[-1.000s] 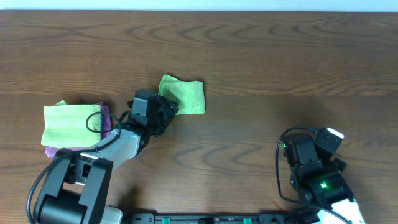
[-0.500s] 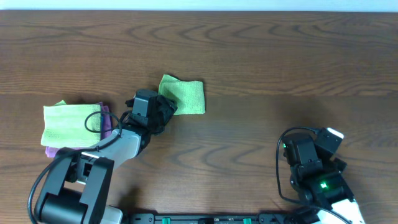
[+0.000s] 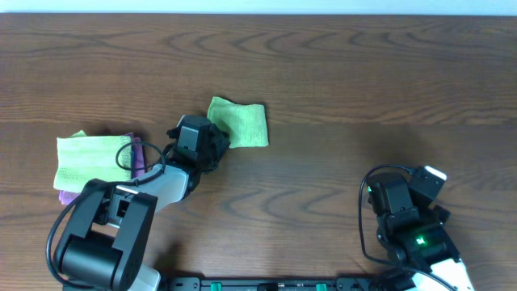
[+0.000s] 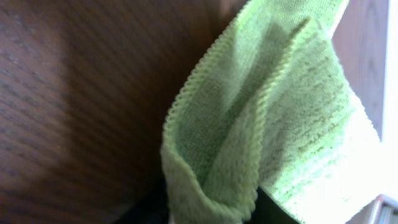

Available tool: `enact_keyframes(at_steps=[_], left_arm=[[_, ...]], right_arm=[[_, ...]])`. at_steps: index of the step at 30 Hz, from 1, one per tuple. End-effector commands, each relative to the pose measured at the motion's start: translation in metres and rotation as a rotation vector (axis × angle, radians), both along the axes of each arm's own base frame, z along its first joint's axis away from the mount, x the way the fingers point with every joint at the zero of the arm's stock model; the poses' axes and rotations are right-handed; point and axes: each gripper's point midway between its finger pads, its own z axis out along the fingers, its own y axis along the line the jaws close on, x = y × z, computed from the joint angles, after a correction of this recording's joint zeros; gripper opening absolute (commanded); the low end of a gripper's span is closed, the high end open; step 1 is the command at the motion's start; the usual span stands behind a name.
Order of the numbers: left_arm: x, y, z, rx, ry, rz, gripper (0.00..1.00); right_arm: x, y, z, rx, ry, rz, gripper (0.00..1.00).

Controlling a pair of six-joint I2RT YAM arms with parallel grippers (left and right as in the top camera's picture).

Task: Fold the cloth
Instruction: 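Press and adjust the folded cloth edge with the left gripper, then grasp the folded green cloth with the left gripper and lift it leftward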

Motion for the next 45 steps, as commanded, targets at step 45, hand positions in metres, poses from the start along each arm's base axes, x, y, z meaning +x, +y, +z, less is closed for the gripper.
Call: enact_keyframes(at_steps=[45], left_arm=[[0.031,0.066,0.139,0.146,-0.106,-0.277,0.06]], right_arm=[[-0.001,-0.004,0.002,-0.009,-0.014,-0.026,0.99]])
